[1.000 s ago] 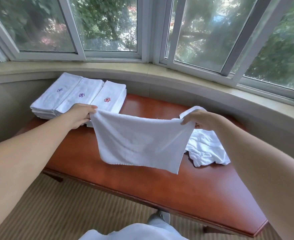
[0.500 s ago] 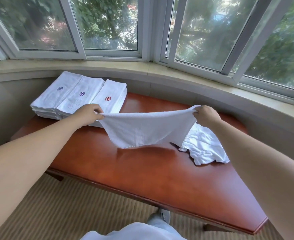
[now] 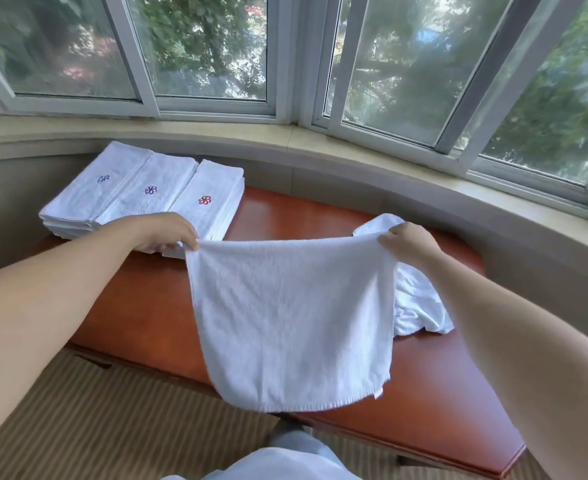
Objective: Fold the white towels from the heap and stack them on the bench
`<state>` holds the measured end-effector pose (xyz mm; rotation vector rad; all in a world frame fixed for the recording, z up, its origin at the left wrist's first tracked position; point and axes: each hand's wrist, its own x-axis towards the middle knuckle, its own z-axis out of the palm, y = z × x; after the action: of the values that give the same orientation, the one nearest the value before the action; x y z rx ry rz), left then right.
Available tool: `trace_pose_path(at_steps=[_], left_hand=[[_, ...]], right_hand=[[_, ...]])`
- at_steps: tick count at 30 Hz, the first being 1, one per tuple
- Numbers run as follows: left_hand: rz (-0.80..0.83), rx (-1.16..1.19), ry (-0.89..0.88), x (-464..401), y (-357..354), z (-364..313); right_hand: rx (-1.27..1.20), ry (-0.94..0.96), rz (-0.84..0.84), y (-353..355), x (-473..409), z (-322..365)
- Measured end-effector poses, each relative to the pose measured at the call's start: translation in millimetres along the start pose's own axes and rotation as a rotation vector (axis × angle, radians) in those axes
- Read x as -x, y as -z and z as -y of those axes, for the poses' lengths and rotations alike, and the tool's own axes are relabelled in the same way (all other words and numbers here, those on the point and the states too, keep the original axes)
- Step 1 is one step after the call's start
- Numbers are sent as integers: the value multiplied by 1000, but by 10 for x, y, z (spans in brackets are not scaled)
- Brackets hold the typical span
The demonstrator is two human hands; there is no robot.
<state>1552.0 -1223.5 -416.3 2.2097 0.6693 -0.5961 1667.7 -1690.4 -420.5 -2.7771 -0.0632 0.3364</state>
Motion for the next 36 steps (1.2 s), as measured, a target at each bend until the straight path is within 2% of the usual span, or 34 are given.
trace_pose_path(at_steps=[2,4,9,12,16,20,24,29,33,36], left_hand=[[-292,98,-90,-237,-95,11],[-453,70,-95,-433,-301,81],[-264,16,21,-819,-1101,494],[-115,22,123,-890,-1617,831],[3,24,277,-939,-2155,1309],[-5,-6,412,-940,-2478,1671],[-93,37,541,-973,-2669,1896],[-170,25,520,-1056,-2767,2038],[-213,-3,486,-1064,-2786,2059],[-220,-63,450,-1047,-2801,2072]], right_hand=[[-195,-30,-79,-151,-208,65],[-333,-70,-80,-392,-383,101],[-284,-112,166,-1314,-464,-40],[-235,-149,424,-1872,-363,-275],[-257,-308,578,-2441,-164,-586],[-245,-411,588,-2773,-10,-804],[-234,-496,487,-2975,44,-909],[-353,-601,426,-3136,33,-951],[-375,-577,417,-3176,10,-961],[-399,-547,324,-3120,40,-988]])
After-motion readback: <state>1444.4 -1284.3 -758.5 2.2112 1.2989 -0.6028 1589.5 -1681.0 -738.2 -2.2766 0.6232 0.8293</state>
